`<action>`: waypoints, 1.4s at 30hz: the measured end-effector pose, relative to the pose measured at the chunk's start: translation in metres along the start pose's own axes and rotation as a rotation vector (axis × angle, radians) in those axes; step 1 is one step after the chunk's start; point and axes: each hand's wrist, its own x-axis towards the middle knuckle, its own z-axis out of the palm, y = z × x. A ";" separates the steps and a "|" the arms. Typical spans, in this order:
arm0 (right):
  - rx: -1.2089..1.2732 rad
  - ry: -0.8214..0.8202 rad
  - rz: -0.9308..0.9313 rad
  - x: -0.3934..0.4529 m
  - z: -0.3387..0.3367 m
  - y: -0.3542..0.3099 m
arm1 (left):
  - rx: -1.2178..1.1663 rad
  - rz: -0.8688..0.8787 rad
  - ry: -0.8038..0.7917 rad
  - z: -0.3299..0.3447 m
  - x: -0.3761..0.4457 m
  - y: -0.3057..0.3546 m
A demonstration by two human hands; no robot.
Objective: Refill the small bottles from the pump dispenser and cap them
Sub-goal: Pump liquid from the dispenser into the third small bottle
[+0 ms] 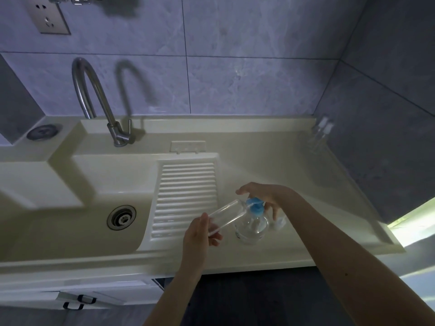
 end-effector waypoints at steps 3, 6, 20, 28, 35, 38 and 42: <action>-0.015 0.009 -0.005 -0.004 0.002 -0.002 | 0.031 0.011 -0.007 -0.001 0.002 0.001; -0.018 0.089 -0.070 -0.004 0.004 0.001 | 0.037 0.016 -0.015 -0.002 0.002 0.000; -0.136 0.289 -0.202 -0.003 0.010 0.006 | 0.003 -0.025 0.015 -0.001 0.006 -0.003; 0.665 0.315 -0.493 -0.003 0.025 0.028 | -0.037 -0.026 -0.002 0.000 0.004 0.000; 0.758 0.599 -0.693 0.016 0.067 0.058 | -0.083 -0.051 -0.013 0.000 0.003 -0.002; 0.762 0.561 -0.752 0.022 0.067 0.058 | -0.071 -0.059 -0.016 0.001 0.003 -0.003; 0.748 0.584 -0.750 0.034 0.068 0.059 | -0.051 -0.076 -0.015 0.000 0.006 -0.004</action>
